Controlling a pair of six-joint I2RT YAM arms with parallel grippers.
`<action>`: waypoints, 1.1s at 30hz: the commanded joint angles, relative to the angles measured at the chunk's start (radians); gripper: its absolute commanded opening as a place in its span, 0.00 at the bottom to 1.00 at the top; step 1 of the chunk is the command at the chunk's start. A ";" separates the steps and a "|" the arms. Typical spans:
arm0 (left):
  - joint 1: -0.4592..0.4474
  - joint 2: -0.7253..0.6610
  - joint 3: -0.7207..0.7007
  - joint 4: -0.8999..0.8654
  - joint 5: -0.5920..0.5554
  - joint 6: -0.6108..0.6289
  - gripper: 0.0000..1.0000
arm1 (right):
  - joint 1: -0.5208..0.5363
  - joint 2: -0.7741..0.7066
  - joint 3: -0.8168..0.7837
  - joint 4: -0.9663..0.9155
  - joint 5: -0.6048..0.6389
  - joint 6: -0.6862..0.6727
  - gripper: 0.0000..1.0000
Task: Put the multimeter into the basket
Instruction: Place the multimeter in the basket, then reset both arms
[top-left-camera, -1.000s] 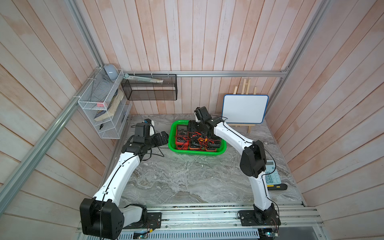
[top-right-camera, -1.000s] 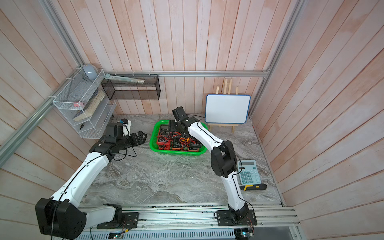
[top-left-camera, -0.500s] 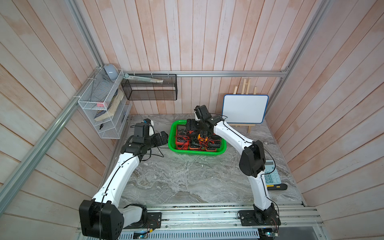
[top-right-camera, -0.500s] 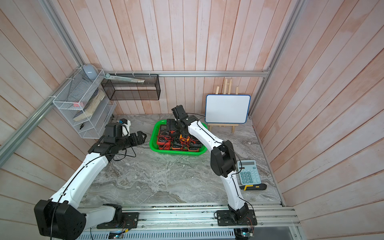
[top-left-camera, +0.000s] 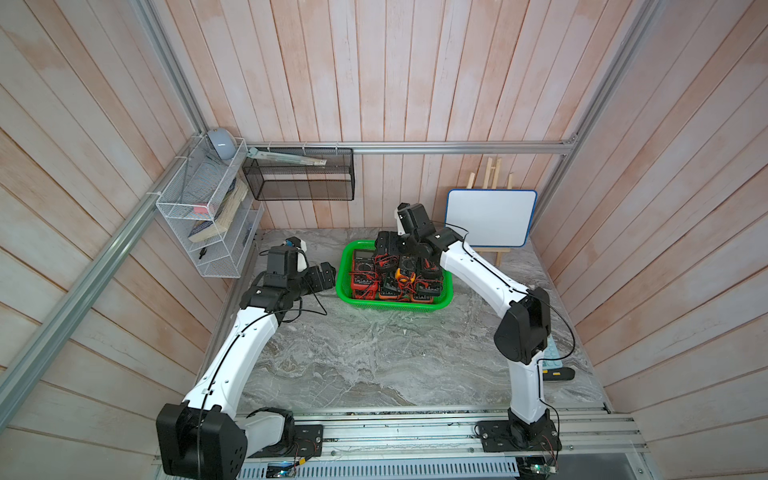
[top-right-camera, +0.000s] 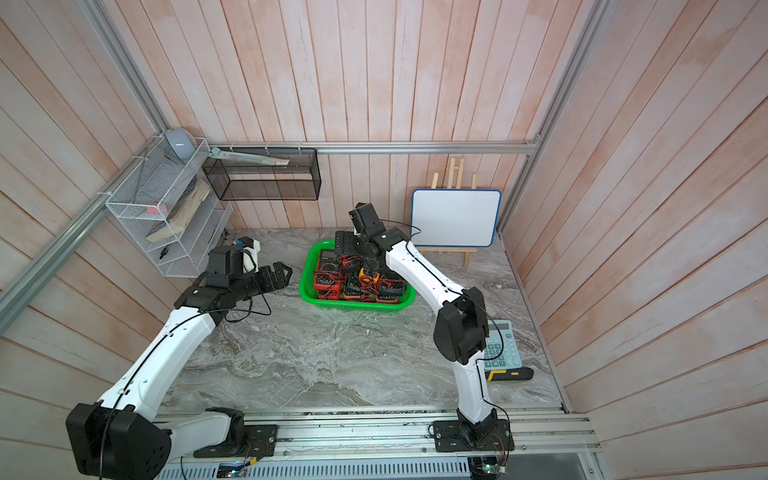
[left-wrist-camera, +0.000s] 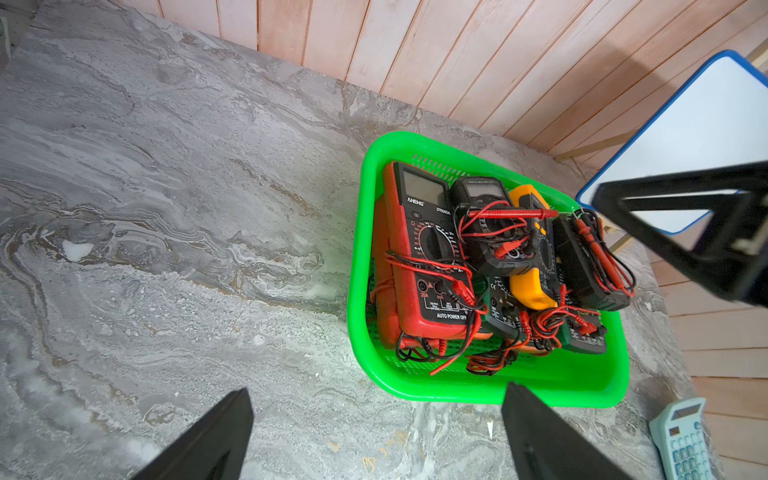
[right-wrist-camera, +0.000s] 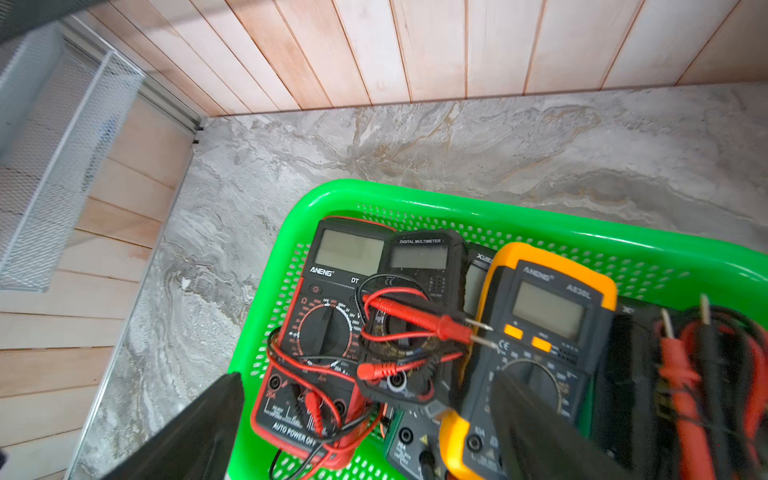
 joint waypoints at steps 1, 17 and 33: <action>0.004 -0.029 0.017 0.010 -0.025 0.014 1.00 | -0.005 -0.111 -0.092 0.073 0.025 -0.017 0.98; 0.005 -0.138 -0.070 0.241 -0.100 0.068 1.00 | -0.192 -0.678 -0.763 0.449 0.089 -0.018 0.98; 0.006 -0.397 -0.553 0.865 -0.358 0.345 1.00 | -0.487 -1.031 -1.240 0.677 0.344 -0.136 0.98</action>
